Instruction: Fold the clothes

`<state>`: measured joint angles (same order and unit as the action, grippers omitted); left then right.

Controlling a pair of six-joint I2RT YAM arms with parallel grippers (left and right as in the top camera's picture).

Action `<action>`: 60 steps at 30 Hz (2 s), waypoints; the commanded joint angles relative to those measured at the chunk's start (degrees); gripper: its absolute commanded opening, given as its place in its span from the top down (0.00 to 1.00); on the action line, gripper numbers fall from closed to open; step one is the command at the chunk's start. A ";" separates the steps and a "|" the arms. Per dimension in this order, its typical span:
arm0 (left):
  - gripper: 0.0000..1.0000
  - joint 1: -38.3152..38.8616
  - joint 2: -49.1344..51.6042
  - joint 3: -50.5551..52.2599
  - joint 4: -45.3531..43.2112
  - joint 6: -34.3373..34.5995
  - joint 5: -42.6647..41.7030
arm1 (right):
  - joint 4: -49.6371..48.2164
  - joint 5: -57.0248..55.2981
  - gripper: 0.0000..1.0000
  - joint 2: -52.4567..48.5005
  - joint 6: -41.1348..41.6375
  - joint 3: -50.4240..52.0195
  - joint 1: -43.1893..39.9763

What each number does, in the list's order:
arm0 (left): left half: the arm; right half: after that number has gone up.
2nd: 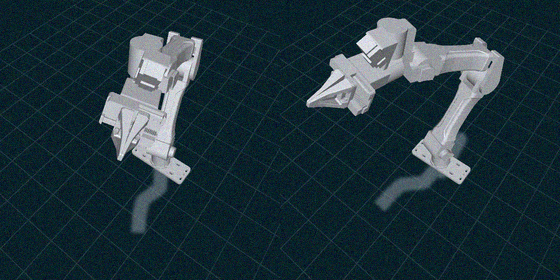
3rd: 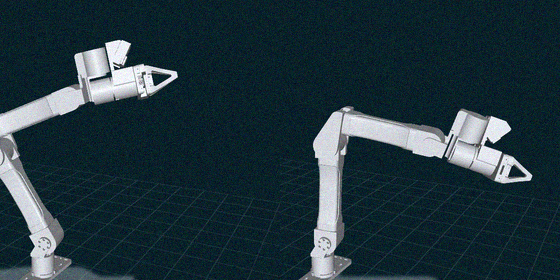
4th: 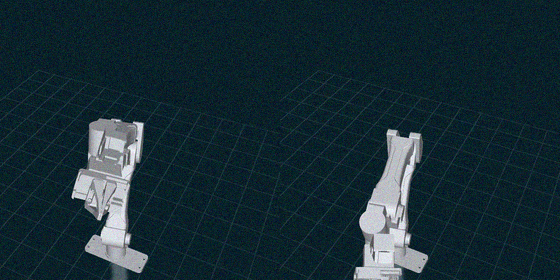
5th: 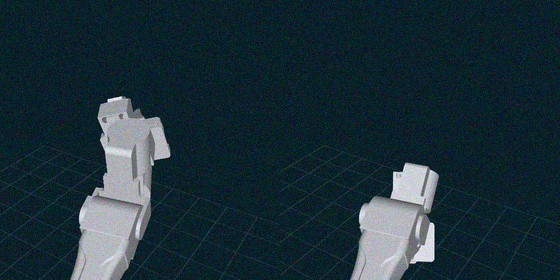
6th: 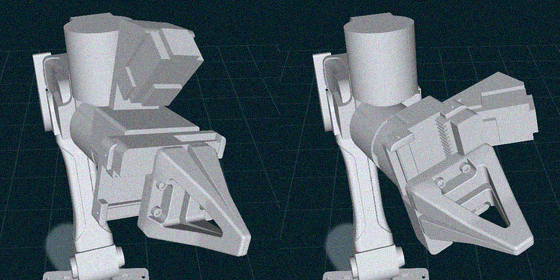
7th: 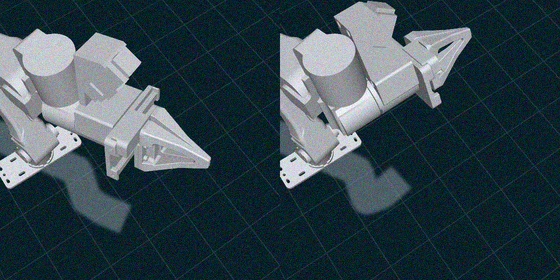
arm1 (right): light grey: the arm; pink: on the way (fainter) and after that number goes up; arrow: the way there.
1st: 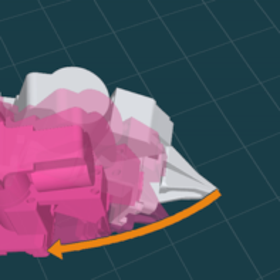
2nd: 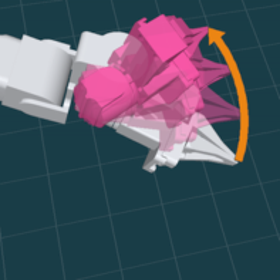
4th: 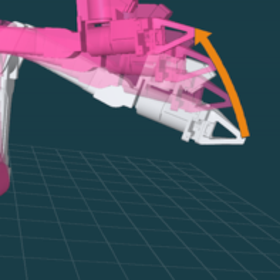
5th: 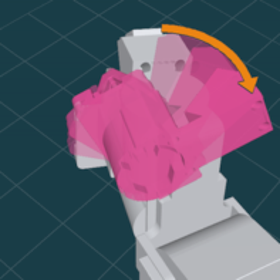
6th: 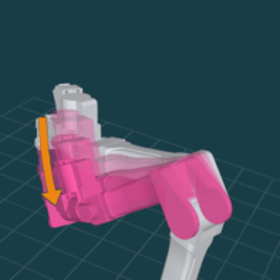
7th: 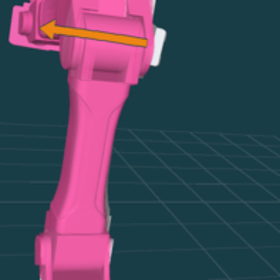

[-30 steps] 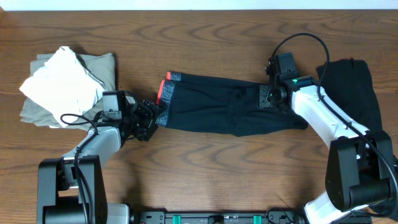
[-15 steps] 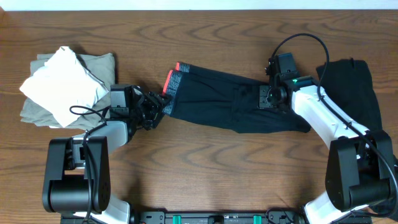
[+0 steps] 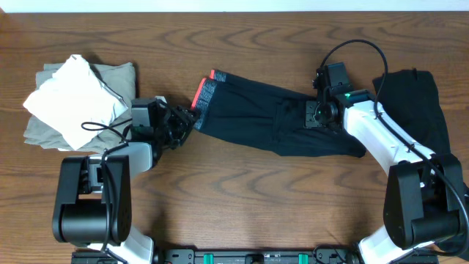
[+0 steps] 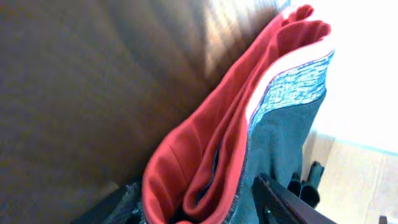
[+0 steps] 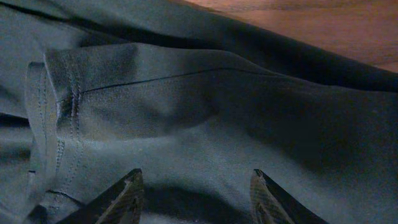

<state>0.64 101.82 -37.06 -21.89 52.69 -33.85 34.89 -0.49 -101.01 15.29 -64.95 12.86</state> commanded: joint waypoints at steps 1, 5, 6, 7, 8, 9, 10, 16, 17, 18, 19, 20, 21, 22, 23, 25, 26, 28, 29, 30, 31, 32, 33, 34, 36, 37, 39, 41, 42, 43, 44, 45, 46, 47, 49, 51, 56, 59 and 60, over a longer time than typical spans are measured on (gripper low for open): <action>0.43 1.49 6.58 3.63 0.85 -1.36 9.99 | 0.04 -0.55 0.47 1.40 0.13 -0.20 -0.48; 0.43 3.50 8.61 3.63 -3.67 -1.36 10.97 | 0.07 -0.55 0.47 1.40 0.11 -0.20 -0.48; 0.43 3.93 9.14 3.63 -4.61 -1.36 10.97 | 0.07 -0.55 0.47 1.40 0.13 -0.20 -0.48; 0.43 4.37 9.64 3.63 -5.64 -1.27 11.02 | 0.07 -0.55 0.47 1.40 0.13 -0.20 -0.48; 0.43 4.63 10.10 3.63 -6.47 -1.16 11.06 | 0.07 -0.55 0.47 1.40 0.13 -0.20 -0.48; 0.44 4.70 10.40 3.63 -7.26 -1.16 11.04 | 0.07 -0.55 0.47 1.40 0.13 -0.20 -0.48; 0.46 4.70 10.62 3.63 -8.00 -1.18 11.15 | 0.11 -0.55 0.47 1.40 0.11 -0.20 -0.48; 0.72 4.68 10.71 3.56 -10.51 -1.68 13.84 | 0.28 -0.52 0.47 1.40 0.11 -0.20 -0.48; 0.78 4.68 10.71 3.56 -11.41 -2.27 14.01 | 0.28 -0.52 0.47 1.40 0.11 -0.20 -0.48; 0.86 4.68 10.71 3.56 -12.39 -3.43 14.01 | 0.31 -0.52 0.48 1.40 0.11 -0.20 -0.48; 0.94 4.63 10.69 3.56 -13.73 -5.03 13.99 | 0.31 -0.52 0.48 1.42 0.11 -0.20 -0.48; 0.94 4.48 10.64 3.56 -15.13 -6.78 13.99 | 0.37 -0.55 0.47 1.64 0.11 -0.20 -0.48; 0.94 4.11 10.54 3.52 -15.67 -7.93 13.99 | 0.50 -0.55 0.47 2.01 0.09 -0.20 -0.48; 0.94 3.39 10.32 3.39 -15.69 -8.83 13.99 | 0.70 -0.57 0.47 2.71 0.09 -0.26 -0.55; 0.94 2.54 10.08 3.28 -15.65 -9.33 13.94 | 0.94 -0.59 0.47 3.56 0.07 -0.39 -0.66; 0.94 0.13 9.40 3.17 -15.45 -9.66 13.92 | 1.51 -0.59 0.47 6.29 0.04 -0.79 -1.36; 0.94 -1.42 8.92 3.17 -15.45 -9.88 13.60 | 1.64 -0.59 0.47 7.76 0.04 -0.94 -1.77; 0.94 -4.28 8.00 3.17 -15.43 -10.64 12.83 | 1.81 -0.57 0.46 11.41 0.09 -1.05 -2.99; 0.94 -6.27 7.32 3.15 -15.15 -11.15 12.22 | 2.03 -0.55 0.47 13.70 0.09 -1.05 -3.78; 0.94 -7.72 6.78 3.13 -14.51 -11.15 11.93 | 2.29 -0.55 0.47 15.69 0.09 -1.05 -4.44; 0.94 -9.38 6.21 3.13 -13.64 -11.15 11.65 | 2.64 -0.55 0.47 17.22 0.09 -1.05 -4.96; 0.94 -10.82 5.70 3.10 -12.61 -11.15 10.88 | 3.04 -0.55 0.48 18.91 0.09 -1.05 -5.53; 0.94 -11.82 5.49 3.10 -12.11 -11.15 9.97 | 3.39 -0.55 0.48 20.26 0.09 -1.05 -6.03; 0.94 -12.59 5.40 3.10 -11.76 -11.17 8.81 | 3.63 -0.55 0.49 21.40 0.09 -1.05 -6.45; 0.94 -12.96 5.40 3.10 -11.08 -11.98 7.67 | 3.87 -0.55 0.49 22.71 0.09 -1.05 -6.86; 0.92 -12.87 5.40 3.10 -10.58 -12.20 7.67 | 3.91 -0.55 0.49 22.88 0.11 -1.05 -6.86; 0.78 -12.35 5.44 3.13 -10.01 -12.20 7.74 | 4.28 -0.50 0.49 22.88 0.13 -1.05 -6.84; 0.65 -11.91 5.44 3.13 -10.12 -12.17 7.76 | 4.85 -0.09 0.49 22.62 0.13 -1.05 -6.84; 0.61 -11.76 5.44 3.10 -10.29 -12.17 7.85 | 5.16 0.07 0.49 22.53 0.15 -1.03 -6.84; 0.58 -11.63 5.44 3.13 -10.29 -12.20 8.00 | 5.22 0.11 0.49 22.47 0.15 -1.03 -6.84; 0.56 -11.54 5.44 3.10 -10.27 -12.17 8.50 | 5.25 0.11 0.49 22.47 0.15 -1.03 -6.84; 0.54 -11.43 5.44 3.13 -10.23 -12.17 9.07 | 5.22 0.11 0.49 22.47 0.15 -1.03 -6.84; 0.54 -11.37 5.49 3.13 -10.23 -12.17 9.55 | 5.22 0.11 0.49 22.47 0.17 -1.03 -6.84; 0.53 -11.26 5.55 3.13 -10.27 -12.17 10.14 | 5.22 0.11 0.49 22.47 0.39 -1.03 -6.84; 0.53 -11.04 5.66 3.13 -10.25 -12.17 11.15 | 5.35 0.17 0.49 22.47 0.55 -1.03 -6.84; 0.53 -10.67 5.66 3.13 -10.08 -12.20 12.70 | 5.35 0.81 0.50 22.47 0.55 -1.03 -6.84; 0.51 -9.77 5.68 3.10 -10.43 -12.17 19.10 | 5.44 0.96 0.50 22.47 0.55 -1.03 -6.84; 0.49 -9.55 5.68 3.10 -11.43 -13.25 21.46 | 5.88 1.07 0.50 22.47 0.55 -1.03 -6.80; 0.51 -9.55 5.68 3.10 -12.02 -14.64 21.46 | 6.01 1.29 0.50 22.47 0.55 -1.03 -6.80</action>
<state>-8.73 104.90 -35.81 -35.66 40.86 -19.20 40.60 0.25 -78.35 15.46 -65.60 6.33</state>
